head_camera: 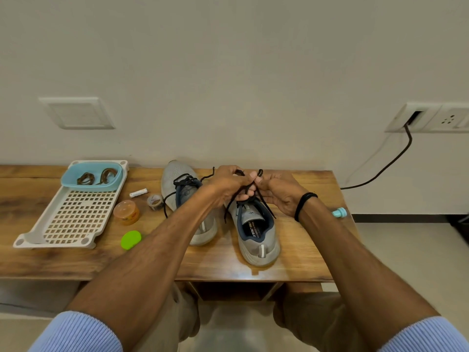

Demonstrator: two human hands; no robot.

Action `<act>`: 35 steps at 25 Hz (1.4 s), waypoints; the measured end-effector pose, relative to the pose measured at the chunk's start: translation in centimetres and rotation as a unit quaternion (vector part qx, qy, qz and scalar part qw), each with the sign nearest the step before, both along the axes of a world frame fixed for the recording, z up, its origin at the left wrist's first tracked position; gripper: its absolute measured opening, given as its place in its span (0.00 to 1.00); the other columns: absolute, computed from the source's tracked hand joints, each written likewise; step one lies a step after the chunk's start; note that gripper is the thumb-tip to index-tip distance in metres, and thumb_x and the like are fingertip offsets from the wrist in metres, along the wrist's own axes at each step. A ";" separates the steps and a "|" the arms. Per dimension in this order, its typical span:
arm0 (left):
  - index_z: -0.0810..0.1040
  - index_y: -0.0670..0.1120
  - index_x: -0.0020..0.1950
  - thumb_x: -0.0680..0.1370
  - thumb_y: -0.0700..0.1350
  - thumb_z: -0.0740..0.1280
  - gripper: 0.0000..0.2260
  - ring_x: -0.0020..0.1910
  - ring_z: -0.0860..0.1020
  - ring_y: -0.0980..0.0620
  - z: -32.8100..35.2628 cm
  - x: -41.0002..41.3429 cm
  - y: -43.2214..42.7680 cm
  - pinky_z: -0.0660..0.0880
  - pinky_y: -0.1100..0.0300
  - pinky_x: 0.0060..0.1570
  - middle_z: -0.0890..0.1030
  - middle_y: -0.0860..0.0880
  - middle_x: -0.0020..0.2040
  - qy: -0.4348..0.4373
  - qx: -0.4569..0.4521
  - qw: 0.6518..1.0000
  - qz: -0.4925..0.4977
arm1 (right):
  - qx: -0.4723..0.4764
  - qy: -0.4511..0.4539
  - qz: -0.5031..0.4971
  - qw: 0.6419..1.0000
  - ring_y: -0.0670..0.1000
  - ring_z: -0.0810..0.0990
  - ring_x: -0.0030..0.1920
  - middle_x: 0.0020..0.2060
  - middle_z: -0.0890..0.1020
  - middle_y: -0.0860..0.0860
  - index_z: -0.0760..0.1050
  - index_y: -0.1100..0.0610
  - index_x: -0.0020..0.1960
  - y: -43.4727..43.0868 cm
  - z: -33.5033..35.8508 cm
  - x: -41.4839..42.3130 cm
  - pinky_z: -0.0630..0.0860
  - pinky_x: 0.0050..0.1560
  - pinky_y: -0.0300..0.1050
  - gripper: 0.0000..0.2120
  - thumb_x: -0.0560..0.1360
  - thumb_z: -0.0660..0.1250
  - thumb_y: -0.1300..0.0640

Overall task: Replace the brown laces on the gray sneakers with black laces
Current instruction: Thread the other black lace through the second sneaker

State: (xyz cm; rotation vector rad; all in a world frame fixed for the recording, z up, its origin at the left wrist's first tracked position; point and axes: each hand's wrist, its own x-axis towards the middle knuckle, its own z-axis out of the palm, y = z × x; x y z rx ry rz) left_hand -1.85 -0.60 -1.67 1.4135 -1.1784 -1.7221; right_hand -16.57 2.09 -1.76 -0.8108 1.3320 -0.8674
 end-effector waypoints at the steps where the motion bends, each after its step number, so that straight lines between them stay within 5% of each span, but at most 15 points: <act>1: 0.77 0.40 0.51 0.75 0.45 0.75 0.12 0.33 0.80 0.50 -0.2 0.1 -0.1 0.79 0.59 0.32 0.83 0.43 0.37 -0.041 -0.041 0.998 -0.019 | 0.009 0.006 -0.028 1.000 0.50 0.81 0.38 0.36 0.82 0.54 0.79 0.60 0.43 0.0 -0.1 0.2 0.79 0.43 0.42 0.07 0.79 0.64 0.63; 5: 0.81 0.45 0.49 0.72 0.45 0.77 0.09 0.47 0.83 0.49 -0.3 0.2 -0.1 0.80 0.51 0.51 0.85 0.48 0.45 -0.276 -0.229 0.927 -0.109 | -0.024 0.145 -0.093 0.985 0.54 0.78 0.35 0.33 0.80 0.55 0.80 0.60 0.40 -0.4 -1.6 0.7 0.75 0.39 0.48 0.07 0.74 0.71 0.57; 8: 0.80 0.46 0.53 0.74 0.43 0.74 0.10 0.50 0.80 0.49 0.1 0.1 0.1 0.78 0.53 0.52 0.83 0.49 0.48 -0.315 -0.261 0.904 -0.126 | -0.092 0.277 -0.052 0.955 0.49 0.80 0.36 0.34 0.83 0.50 0.81 0.55 0.38 -0.3 -1.5 0.7 0.78 0.39 0.46 0.08 0.74 0.72 0.53; 13: 0.77 0.47 0.56 0.76 0.41 0.71 0.10 0.52 0.79 0.51 0.0 0.5 -0.1 0.76 0.58 0.52 0.82 0.49 0.52 -0.304 -0.271 0.904 -0.134 | -0.116 0.236 0.099 0.960 0.44 0.80 0.41 0.40 0.84 0.51 0.84 0.59 0.50 0.1 -0.5 -0.2 0.78 0.45 0.39 0.08 0.73 0.70 0.67; 17: 0.79 0.47 0.55 0.77 0.43 0.72 0.08 0.50 0.79 0.51 0.1 0.5 -0.2 0.75 0.59 0.49 0.82 0.49 0.50 -0.302 -0.283 0.899 -0.144 | -0.093 0.201 0.042 0.974 0.46 0.74 0.33 0.32 0.78 0.51 0.81 0.57 0.38 0.4 -0.1 -0.2 0.72 0.34 0.39 0.09 0.74 0.69 0.67; 22: 0.79 0.47 0.55 0.78 0.45 0.71 0.07 0.48 0.78 0.51 -0.1 0.6 -0.3 0.73 0.59 0.47 0.82 0.49 0.49 -0.310 -0.276 0.899 -0.140 | -0.029 0.144 -0.017 0.989 0.46 0.68 0.30 0.32 0.73 0.51 0.75 0.57 0.44 0.6 0.0 0.4 0.64 0.26 0.37 0.07 0.76 0.65 0.67; 26: 0.82 0.43 0.51 0.78 0.46 0.70 0.07 0.46 0.79 0.50 -0.7 0.8 -0.4 0.74 0.57 0.46 0.83 0.47 0.46 -0.327 -0.240 0.904 -0.137 | 0.038 0.074 -0.002 0.997 0.49 0.71 0.39 0.40 0.74 0.53 0.68 0.53 0.51 1.1 1.2 0.6 0.66 0.37 0.42 0.10 0.78 0.59 0.68; 29: 0.84 0.42 0.50 0.77 0.44 0.71 0.06 0.42 0.79 0.51 -0.7 1.1 -0.5 0.77 0.55 0.46 0.84 0.46 0.43 -0.270 -0.187 0.938 -0.108 | 0.021 0.039 0.047 0.998 0.48 0.77 0.43 0.40 0.80 0.50 0.74 0.52 0.47 1.5 1.9 0.1 0.70 0.45 0.43 0.15 0.76 0.62 0.72; 33: 0.83 0.44 0.42 0.76 0.38 0.70 0.04 0.33 0.76 0.56 0.1 0.9 0.0 0.73 0.64 0.34 0.80 0.49 0.35 -0.238 -0.128 0.958 -0.092 | -0.050 0.125 0.055 0.989 0.42 0.78 0.42 0.44 0.81 0.49 0.77 0.55 0.50 1.5 1.0 0.4 0.71 0.31 0.28 0.09 0.73 0.73 0.64; 35: 0.83 0.42 0.42 0.76 0.36 0.68 0.05 0.32 0.76 0.56 0.2 0.9 0.0 0.69 0.65 0.29 0.82 0.47 0.35 -0.230 -0.081 0.967 -0.078 | -0.050 0.118 0.038 0.991 0.43 0.77 0.38 0.42 0.81 0.49 0.77 0.55 0.50 1.2 0.5 0.6 0.72 0.32 0.30 0.06 0.75 0.72 0.58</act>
